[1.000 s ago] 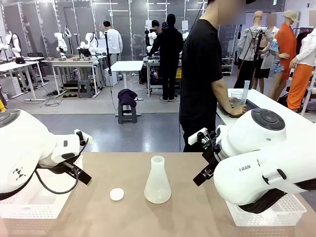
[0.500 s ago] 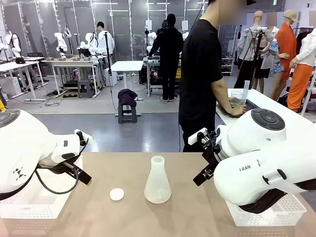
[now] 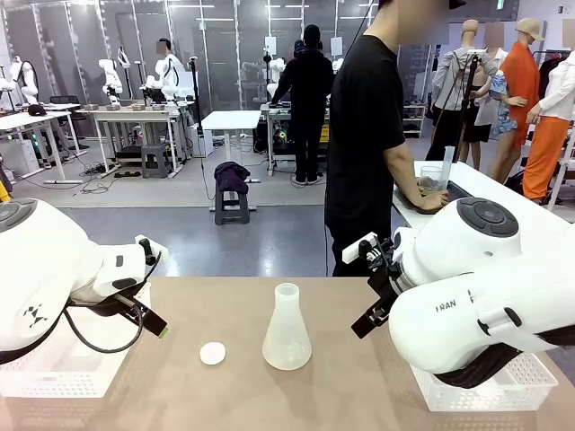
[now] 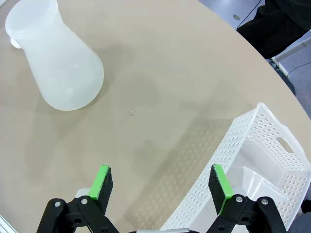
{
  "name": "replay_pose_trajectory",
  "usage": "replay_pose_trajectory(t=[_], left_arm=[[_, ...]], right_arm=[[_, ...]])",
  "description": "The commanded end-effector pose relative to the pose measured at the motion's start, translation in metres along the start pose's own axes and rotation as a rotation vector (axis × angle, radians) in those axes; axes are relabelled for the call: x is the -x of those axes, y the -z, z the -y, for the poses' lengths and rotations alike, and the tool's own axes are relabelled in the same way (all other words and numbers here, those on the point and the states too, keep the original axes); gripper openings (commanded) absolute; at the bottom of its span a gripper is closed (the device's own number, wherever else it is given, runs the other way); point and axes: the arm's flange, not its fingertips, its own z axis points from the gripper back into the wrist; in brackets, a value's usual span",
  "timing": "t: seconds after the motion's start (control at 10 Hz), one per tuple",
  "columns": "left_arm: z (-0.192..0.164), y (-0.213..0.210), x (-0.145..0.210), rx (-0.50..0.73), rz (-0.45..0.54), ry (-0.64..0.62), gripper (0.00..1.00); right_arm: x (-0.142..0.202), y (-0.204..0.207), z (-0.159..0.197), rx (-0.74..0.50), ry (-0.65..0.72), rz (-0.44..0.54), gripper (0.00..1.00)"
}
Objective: Prepare the solutions needed for the experiment.
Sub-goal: Pick up the Plastic Funnel and insert it into the Big flask.
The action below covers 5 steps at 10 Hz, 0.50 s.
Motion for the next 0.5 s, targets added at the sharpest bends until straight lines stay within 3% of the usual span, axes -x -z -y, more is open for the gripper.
replay_pose_trajectory(t=[0.0,0.4], left_arm=[[-0.0002,0.0000,0.0000,0.000,0.000,-0.001,1.00],[-0.0002,0.0000,0.0000,0.000,0.000,-0.001,1.00]], right_arm=[[0.0000,0.0000,0.0001,0.000,0.003,0.000,1.00],[0.0000,0.0000,0.0001,0.000,0.003,0.000,1.00]])
